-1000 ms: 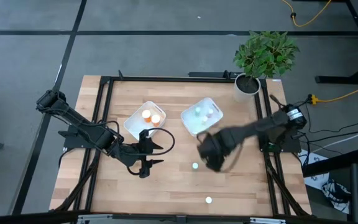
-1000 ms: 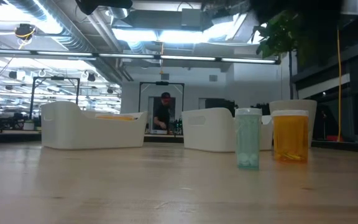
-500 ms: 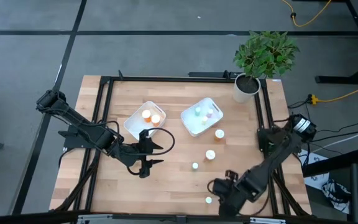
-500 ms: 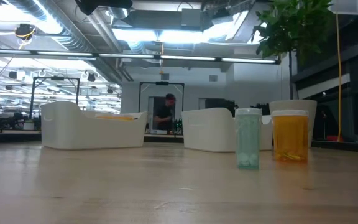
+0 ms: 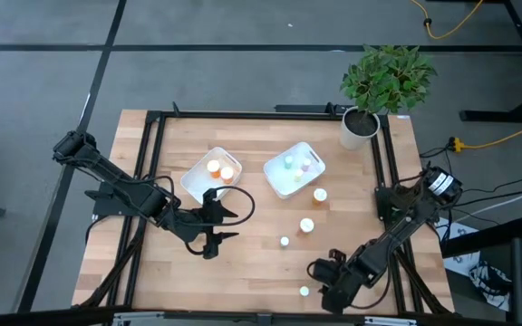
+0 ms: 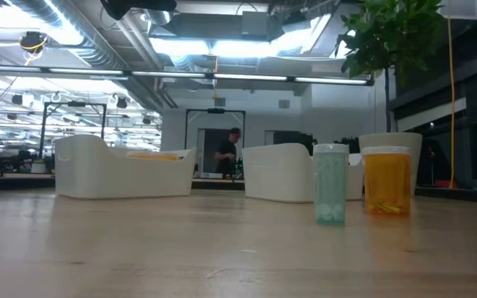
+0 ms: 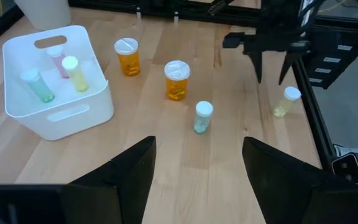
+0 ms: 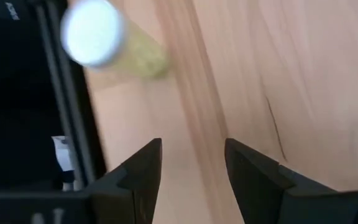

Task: Pick and place medicine bottles into bin by pill shape (circle, oval)
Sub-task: Move the orange capsule bottle to the center of the table

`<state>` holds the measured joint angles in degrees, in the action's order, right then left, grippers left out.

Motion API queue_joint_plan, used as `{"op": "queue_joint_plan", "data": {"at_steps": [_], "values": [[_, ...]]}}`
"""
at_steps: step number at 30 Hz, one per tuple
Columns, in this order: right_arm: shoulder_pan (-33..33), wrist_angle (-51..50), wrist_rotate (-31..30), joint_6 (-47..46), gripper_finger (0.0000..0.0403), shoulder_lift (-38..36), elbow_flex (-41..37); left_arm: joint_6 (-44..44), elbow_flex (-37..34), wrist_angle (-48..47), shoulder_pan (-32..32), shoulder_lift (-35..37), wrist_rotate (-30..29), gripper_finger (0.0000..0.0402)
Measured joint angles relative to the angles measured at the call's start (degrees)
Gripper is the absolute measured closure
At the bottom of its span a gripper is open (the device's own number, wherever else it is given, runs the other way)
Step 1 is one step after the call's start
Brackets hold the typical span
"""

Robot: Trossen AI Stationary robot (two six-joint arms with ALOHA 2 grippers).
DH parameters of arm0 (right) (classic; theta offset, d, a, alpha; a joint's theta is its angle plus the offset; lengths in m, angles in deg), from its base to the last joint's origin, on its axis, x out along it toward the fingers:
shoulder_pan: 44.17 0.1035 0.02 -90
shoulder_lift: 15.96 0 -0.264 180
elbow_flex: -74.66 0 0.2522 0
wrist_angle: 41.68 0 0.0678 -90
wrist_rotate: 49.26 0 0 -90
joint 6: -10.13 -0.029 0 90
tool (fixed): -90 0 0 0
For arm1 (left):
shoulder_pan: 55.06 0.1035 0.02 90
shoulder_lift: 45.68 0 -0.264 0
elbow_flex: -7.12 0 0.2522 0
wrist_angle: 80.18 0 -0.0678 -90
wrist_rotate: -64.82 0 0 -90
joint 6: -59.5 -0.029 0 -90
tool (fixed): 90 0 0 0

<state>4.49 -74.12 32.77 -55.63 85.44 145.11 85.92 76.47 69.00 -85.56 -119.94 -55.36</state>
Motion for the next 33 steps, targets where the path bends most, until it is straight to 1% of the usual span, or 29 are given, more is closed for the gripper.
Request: {"op": "queue_joint_plan", "data": {"at_steps": [4,8,10,12,18,22,25,31,33], "values": [[-0.05,2.43,0.09,-3.21,0.0226,0.02,-1.71,0.07,0.00,-0.02,-0.01,0.00,0.00,0.0168],[-0.11,2.14,0.76,-5.81,0.0226,0.02,-1.34,0.07,0.00,0.00,-0.01,0.00,0.00,0.0168],[-0.23,0.83,-1.51,-5.79,0.0226,0.02,-0.91,0.08,0.00,0.01,-0.01,0.00,0.00,0.0168],[-0.72,-1.81,-4.16,-5.81,0.0226,0.02,-0.48,0.09,0.00,0.00,0.00,0.00,0.00,0.0168],[-3.75,-17.46,-5.69,-6.54,0.0226,0.02,2.72,0.07,0.00,0.00,0.00,0.00,0.00,0.0168],[-5.64,-25.72,-9.95,-8.17,0.0226,0.02,5.24,0.07,0.00,0.00,0.00,0.00,0.00,0.0168],[-6.75,-29.10,-11.71,-7.42,0.0226,0.01,6.24,0.07,0.00,0.00,0.00,0.00,0.00,0.0168],[-9.06,-32.47,-12.16,-7.01,0.0226,0.00,5.85,0.07,0.00,0.00,-0.01,0.00,0.00,0.0168],[-9.92,-32.54,-12.13,-4.39,0.0226,0.00,4.73,0.07,0.00,0.00,0.00,0.00,0.00,0.0168]]}}
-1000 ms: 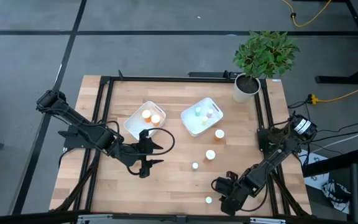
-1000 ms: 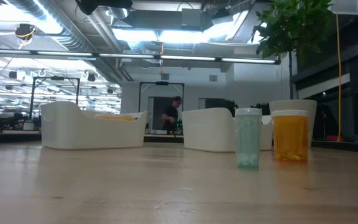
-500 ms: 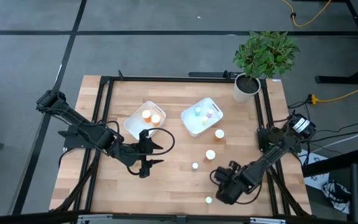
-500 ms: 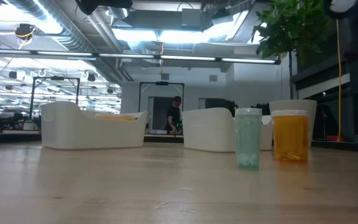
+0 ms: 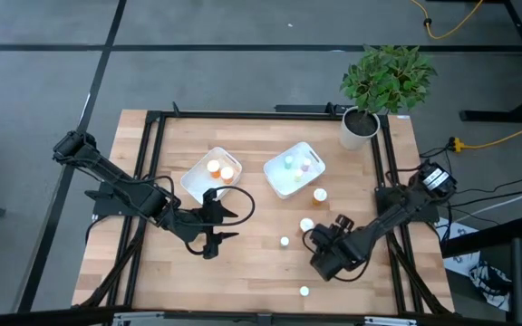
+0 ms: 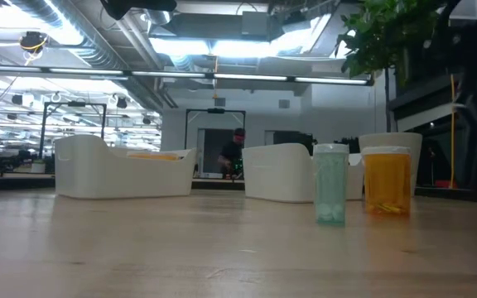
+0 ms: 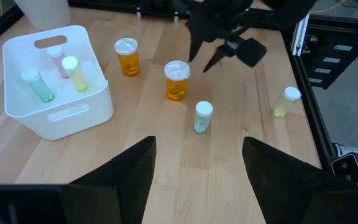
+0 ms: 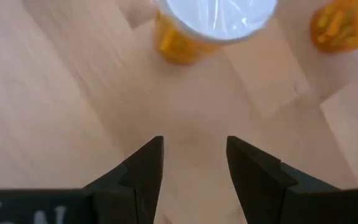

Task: Pick and place medicine bottles into bin by pill shape (circle, oval)
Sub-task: Move the orange capsule bottle to the center of the table

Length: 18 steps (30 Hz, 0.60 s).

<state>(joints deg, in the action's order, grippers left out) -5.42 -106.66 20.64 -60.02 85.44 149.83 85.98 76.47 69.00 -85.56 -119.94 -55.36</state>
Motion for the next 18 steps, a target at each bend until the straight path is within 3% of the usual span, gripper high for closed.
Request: {"op": "queue_joint_plan", "data": {"at_steps": [18], "values": [[-9.93,10.28,-1.35,24.76,0.0226,0.00,-0.99,-0.03,0.00,-0.02,0.00,0.00,0.00,0.0168]]}}
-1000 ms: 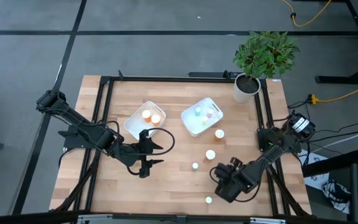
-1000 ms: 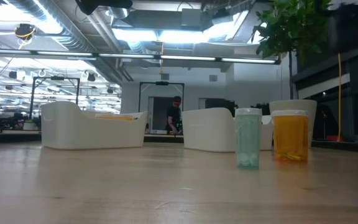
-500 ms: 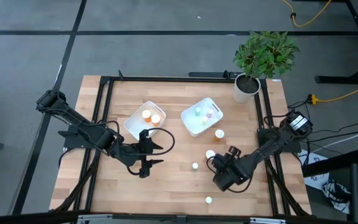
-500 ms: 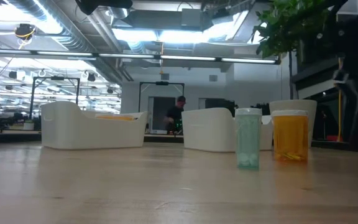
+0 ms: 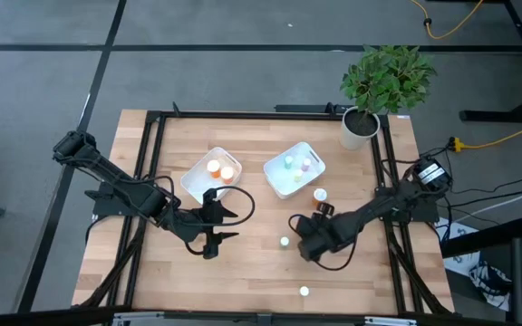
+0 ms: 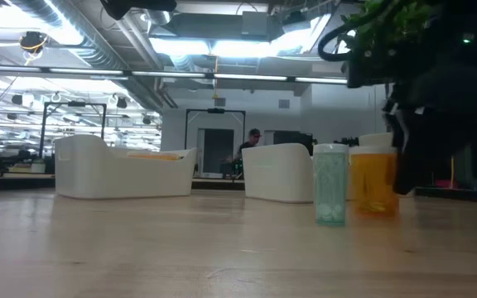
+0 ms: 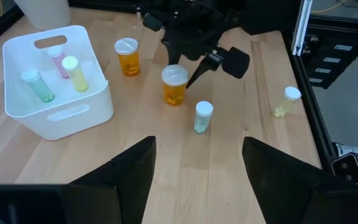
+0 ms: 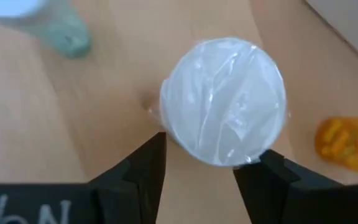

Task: Pick and place medicine bottles into bin by pill shape (circle, oval)
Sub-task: Move the orange capsule bottle to the center of the table

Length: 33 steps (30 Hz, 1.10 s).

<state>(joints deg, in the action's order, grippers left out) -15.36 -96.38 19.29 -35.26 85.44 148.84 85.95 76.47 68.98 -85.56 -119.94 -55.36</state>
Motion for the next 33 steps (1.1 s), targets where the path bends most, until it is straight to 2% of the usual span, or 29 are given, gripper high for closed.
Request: {"op": "queue_joint_plan", "data": {"at_steps": [19,33], "values": [[-8.51,13.72,0.54,15.62,0.0226,0.00,0.00,-0.03,0.00,0.02,0.00,0.00,0.00,0.0168],[-12.46,22.12,0.59,19.10,0.0226,0.00,0.00,-0.03,0.00,0.00,-0.01,0.00,0.00,0.0168]]}}
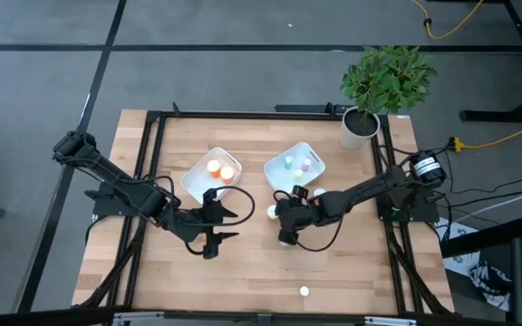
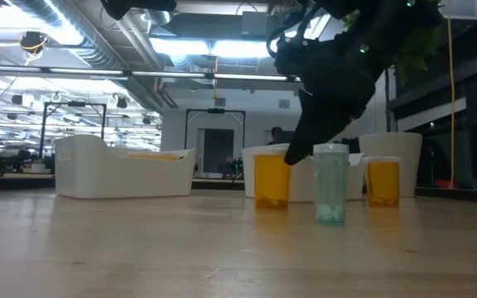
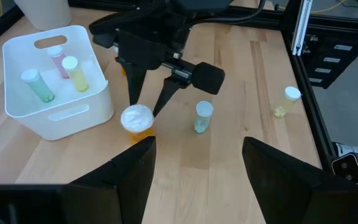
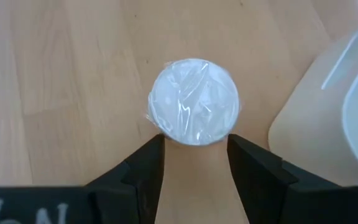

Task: Pick and place medicine bottles into bin by pill shape (circle, oval)
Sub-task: Move the orange capsule bottle to the center of the table, then put the orange capsule bottle into the left white bin

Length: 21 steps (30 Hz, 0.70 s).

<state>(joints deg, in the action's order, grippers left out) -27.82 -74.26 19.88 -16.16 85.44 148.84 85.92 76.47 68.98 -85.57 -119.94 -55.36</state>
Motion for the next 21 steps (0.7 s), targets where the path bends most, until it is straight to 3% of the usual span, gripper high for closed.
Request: {"op": "queue_joint_plan", "data": {"at_steps": [16,21], "values": [[-2.30,3.75,0.02,0.01,0.0226,0.00,0.00,0.00,0.00,0.00,0.00,0.00,0.00,0.0168],[-2.27,1.81,3.65,1.49,0.0226,-0.35,0.04,-0.02,0.00,0.00,0.00,0.00,0.00,0.0168]]}}
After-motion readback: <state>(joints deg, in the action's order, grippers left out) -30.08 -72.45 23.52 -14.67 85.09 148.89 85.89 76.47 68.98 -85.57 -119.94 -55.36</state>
